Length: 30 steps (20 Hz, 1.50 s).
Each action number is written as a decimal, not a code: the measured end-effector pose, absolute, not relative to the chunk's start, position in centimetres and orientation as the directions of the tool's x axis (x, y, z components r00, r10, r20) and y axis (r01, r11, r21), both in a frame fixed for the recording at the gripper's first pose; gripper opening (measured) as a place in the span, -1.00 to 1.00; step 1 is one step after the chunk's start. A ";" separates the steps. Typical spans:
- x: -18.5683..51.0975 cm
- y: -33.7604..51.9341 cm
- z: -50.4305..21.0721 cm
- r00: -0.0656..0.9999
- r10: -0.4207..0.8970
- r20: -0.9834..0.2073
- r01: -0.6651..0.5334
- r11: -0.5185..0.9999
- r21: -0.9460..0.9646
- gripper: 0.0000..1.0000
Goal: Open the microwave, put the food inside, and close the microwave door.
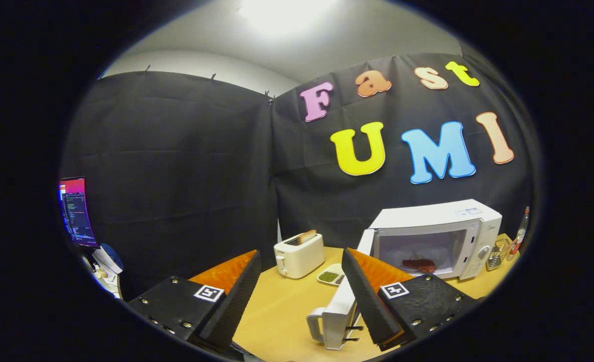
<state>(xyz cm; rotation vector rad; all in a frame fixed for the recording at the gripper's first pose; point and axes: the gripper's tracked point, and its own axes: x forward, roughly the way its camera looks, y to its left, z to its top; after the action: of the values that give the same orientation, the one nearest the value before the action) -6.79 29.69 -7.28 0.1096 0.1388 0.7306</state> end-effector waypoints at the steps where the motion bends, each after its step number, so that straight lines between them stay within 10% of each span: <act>1: -7.4 30.4 -7.6 0.722 0.686 -0.091 -0.671 0.726 0.152 0.95; 6: -11.2 33.8 -10.4 0.627 0.762 -0.160 -0.739 0.647 0.188 0.78; 13: -11.7 34.8 -16.5 0.585 0.752 -0.304 -0.741 0.648 0.177 -0.85; 30: -5.8 26.0 -21.5 0.655 0.620 -0.431 -0.606 0.773 0.191 -0.98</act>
<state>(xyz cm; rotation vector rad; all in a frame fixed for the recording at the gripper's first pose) -5.82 26.04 -21.55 0.0309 0.5005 0.6947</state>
